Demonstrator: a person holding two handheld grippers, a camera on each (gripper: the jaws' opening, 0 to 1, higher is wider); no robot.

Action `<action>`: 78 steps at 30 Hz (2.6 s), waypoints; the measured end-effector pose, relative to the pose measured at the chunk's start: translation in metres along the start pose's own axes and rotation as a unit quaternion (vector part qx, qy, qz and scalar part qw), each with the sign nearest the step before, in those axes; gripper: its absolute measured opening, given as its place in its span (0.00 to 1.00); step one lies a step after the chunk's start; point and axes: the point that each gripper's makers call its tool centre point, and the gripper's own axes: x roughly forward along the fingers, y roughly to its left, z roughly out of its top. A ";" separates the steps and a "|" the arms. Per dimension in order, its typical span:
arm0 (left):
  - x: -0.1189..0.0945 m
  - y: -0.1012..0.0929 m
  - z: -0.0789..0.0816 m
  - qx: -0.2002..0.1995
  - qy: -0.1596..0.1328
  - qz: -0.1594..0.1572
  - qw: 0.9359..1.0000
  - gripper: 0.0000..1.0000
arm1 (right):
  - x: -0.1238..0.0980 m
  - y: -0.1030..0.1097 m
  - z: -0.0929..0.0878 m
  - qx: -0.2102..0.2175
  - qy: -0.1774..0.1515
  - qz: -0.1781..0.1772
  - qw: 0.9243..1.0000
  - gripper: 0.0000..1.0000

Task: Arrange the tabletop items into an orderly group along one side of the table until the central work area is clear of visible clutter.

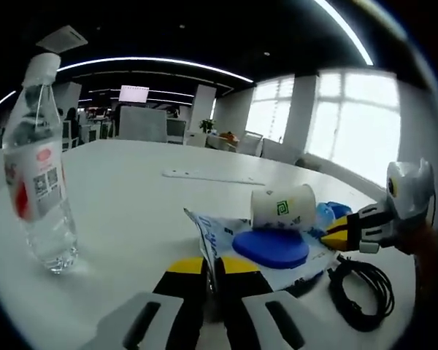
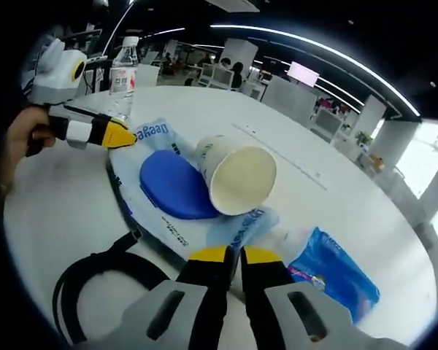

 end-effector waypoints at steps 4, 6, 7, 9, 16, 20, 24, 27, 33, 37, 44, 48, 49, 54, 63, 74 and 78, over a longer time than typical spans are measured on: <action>-0.001 0.006 0.001 0.012 0.001 0.013 1.000 0.08 | -0.002 -0.002 0.001 -0.003 -0.003 -0.005 1.000 0.07; -0.001 0.007 0.004 0.017 -0.003 0.015 1.000 0.11 | -0.004 -0.004 0.003 -0.008 -0.009 -0.011 1.000 0.08; -0.002 0.006 0.004 0.020 -0.003 0.015 1.000 0.12 | -0.004 -0.004 0.003 -0.009 -0.008 -0.012 1.000 0.08; -0.006 0.006 0.006 0.025 -0.008 0.019 0.999 0.15 | -0.005 -0.005 0.004 -0.011 -0.008 -0.014 1.000 0.08; -0.015 0.002 0.019 0.035 -0.030 0.019 0.999 0.17 | -0.015 -0.001 0.013 -0.005 -0.031 -0.010 0.999 0.14; -0.019 0.000 0.024 0.046 -0.041 0.018 0.998 0.20 | -0.020 0.001 0.015 0.001 -0.039 -0.006 0.999 0.18; -0.021 -0.001 0.029 0.063 -0.051 0.025 0.996 0.26 | -0.025 0.005 0.014 0.013 -0.041 0.003 0.999 0.24; -0.021 -0.004 0.028 0.062 -0.049 0.018 0.997 0.28 | -0.027 0.007 0.014 0.029 -0.046 0.011 0.998 0.27; -0.023 -0.013 0.030 0.083 -0.048 0.005 0.995 0.31 | -0.037 0.013 0.018 0.029 -0.058 0.016 0.998 0.32; -0.023 -0.023 0.028 0.098 -0.043 -0.017 0.994 0.31 | -0.044 0.023 0.021 0.034 -0.064 0.033 0.997 0.40; -0.020 -0.032 0.024 0.115 -0.038 -0.036 0.992 0.34 | -0.053 0.032 0.021 0.060 -0.075 0.055 0.994 0.47; -0.018 -0.033 0.024 0.129 -0.038 -0.042 0.990 0.34 | -0.056 0.032 0.015 0.068 -0.070 0.057 0.994 0.49; -0.018 -0.034 0.024 0.132 -0.039 -0.043 0.990 0.34 | -0.057 0.032 0.014 0.069 -0.068 0.056 0.994 0.50; -0.017 -0.039 0.024 0.161 -0.043 -0.054 0.985 0.34 | -0.060 0.033 0.007 0.073 -0.067 0.056 0.994 0.53; -0.014 -0.044 0.026 0.180 -0.046 -0.063 0.981 0.37 | -0.064 0.037 -0.007 0.089 -0.055 0.059 0.993 0.58; -0.012 -0.054 0.030 0.245 -0.057 -0.067 0.966 0.41 | -0.076 0.040 -0.021 0.137 -0.052 0.075 0.986 0.73; -0.010 -0.055 0.030 0.261 -0.051 -0.067 0.962 0.42 | -0.080 0.041 -0.026 0.122 -0.050 0.063 0.989 0.73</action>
